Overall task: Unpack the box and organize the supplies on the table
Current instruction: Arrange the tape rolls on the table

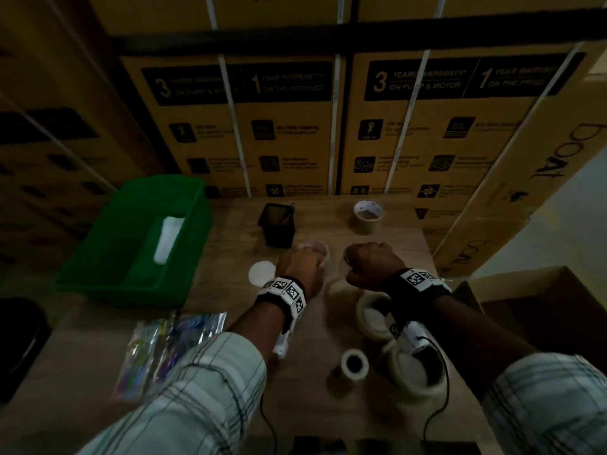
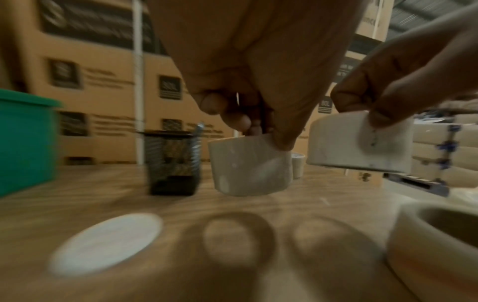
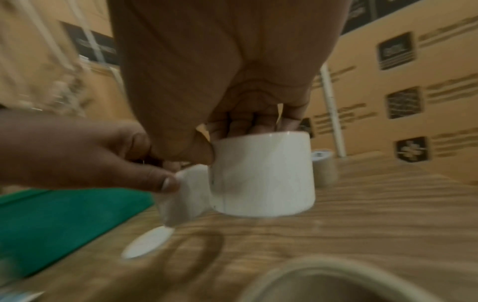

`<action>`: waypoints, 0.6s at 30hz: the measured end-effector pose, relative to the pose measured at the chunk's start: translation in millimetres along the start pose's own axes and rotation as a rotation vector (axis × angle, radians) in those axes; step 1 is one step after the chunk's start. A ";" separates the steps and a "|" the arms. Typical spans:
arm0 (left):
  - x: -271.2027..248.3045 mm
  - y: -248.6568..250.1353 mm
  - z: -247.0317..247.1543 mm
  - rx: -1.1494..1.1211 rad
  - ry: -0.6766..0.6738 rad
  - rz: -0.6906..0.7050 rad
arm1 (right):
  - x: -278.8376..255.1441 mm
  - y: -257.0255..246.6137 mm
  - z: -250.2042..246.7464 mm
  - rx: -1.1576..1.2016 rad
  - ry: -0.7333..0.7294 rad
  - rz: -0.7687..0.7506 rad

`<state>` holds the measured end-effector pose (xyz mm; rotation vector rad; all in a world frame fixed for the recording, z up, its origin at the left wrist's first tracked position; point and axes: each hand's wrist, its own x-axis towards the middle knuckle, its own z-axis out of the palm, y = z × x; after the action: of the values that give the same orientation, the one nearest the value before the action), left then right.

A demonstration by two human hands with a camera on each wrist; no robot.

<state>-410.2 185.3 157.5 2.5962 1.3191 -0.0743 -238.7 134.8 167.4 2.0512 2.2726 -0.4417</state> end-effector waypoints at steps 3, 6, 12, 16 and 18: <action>-48.5 -4.0 2.4 -0.072 -0.053 -0.137 | -16.3 -30.3 -1.9 -0.022 -0.028 -0.068; -82.0 -5.6 5.2 -0.159 -0.032 -0.235 | -30.7 -61.7 -0.1 -0.031 -0.093 -0.120; -122.5 -5.6 17.9 -0.025 -0.201 -0.337 | -42.1 -111.0 23.8 -0.102 -0.251 -0.208; -139.7 -16.8 34.3 -0.011 -0.230 -0.318 | -38.0 -130.6 41.8 -0.140 -0.334 -0.225; -143.3 -22.2 42.2 -0.039 -0.238 -0.314 | -33.5 -136.9 47.3 -0.139 -0.383 -0.216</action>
<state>-510.7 75.1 133.6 2.2427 1.6014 -0.3917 -376.2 80.0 153.9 1.5096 2.2201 -0.6079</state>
